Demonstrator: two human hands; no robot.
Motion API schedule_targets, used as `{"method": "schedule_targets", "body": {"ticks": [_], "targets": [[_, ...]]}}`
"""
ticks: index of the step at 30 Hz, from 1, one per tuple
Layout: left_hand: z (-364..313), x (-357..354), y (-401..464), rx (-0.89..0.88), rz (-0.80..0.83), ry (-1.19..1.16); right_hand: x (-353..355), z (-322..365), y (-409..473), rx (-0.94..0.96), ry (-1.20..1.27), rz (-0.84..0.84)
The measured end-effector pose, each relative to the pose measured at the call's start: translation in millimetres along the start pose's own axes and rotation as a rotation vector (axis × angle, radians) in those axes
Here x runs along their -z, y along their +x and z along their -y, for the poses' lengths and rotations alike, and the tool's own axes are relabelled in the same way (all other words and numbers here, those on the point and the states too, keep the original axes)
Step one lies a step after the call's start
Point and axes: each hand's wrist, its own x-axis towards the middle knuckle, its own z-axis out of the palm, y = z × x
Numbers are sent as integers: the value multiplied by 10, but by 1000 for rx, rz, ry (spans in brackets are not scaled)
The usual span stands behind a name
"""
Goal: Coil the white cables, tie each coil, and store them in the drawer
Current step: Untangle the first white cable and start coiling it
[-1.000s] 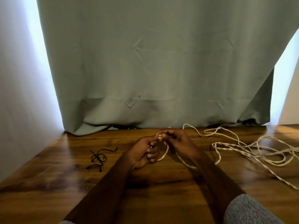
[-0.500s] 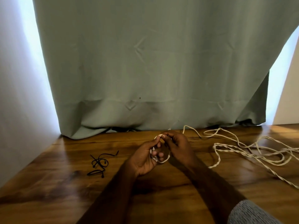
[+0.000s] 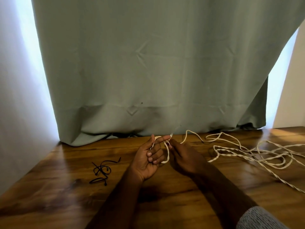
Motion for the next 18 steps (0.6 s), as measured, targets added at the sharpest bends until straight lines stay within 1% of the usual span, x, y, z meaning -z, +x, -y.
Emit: {"method": "schedule_targets", "body": {"ticks": [2,5,7,11,15,18], "targets": [[-36,-20,-24,-30,-26,-14,38,-31,-6,-2,-192,71],[-95,-18,-50,-82,-35,-46,66,-27,-11,-6,-316,195],[-121,-17,-52,-109,-37,-58,40,11,-2,31,-375,209],[-160,-27,-41,-152,-66,-34,-19,143,4,104,-425,212],[-178,9,0,-217,-129,-43,8,257,-2,151,-431,267],[-161,10,16,-231,-146,-73,44,321,-22,189,-434,299]]}}
